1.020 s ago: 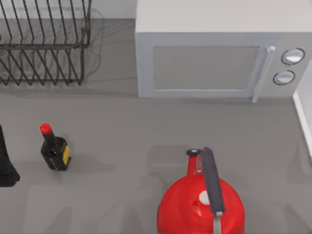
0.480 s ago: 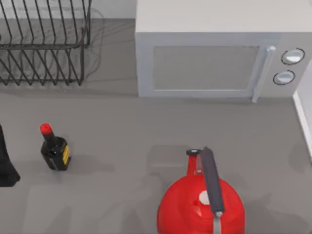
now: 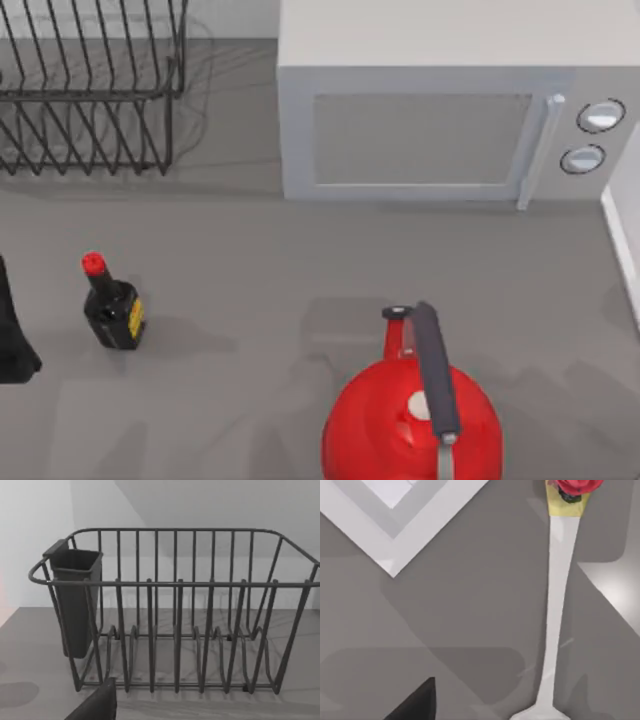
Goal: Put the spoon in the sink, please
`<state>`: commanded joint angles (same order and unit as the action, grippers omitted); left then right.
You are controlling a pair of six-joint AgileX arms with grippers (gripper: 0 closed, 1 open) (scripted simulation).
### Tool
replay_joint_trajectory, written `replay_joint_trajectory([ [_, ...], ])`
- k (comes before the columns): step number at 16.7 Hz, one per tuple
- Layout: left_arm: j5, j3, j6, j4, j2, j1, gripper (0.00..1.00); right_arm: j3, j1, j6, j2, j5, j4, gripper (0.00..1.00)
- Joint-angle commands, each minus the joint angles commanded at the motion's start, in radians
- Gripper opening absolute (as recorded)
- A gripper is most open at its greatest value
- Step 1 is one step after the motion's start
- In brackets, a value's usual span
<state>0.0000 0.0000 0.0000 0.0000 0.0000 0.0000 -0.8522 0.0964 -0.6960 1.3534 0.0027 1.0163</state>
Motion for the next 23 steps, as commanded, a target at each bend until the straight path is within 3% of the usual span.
replay_joint_trajectory([
  [9,0.0,0.0,0.0,0.0,0.0,0.0,1.0,-0.022,0.001,-0.028,0.053,0.001,0.019,1.0],
  [18,0.0,0.0,0.0,0.0,0.0,0.0,1.0,0.192,0.002,-0.033,0.247,0.001,-0.396,1.0],
  [23,0.0,0.0,0.0,0.0,0.0,0.0,1.0,0.215,0.002,-0.034,0.269,0.001,-0.435,1.0],
])
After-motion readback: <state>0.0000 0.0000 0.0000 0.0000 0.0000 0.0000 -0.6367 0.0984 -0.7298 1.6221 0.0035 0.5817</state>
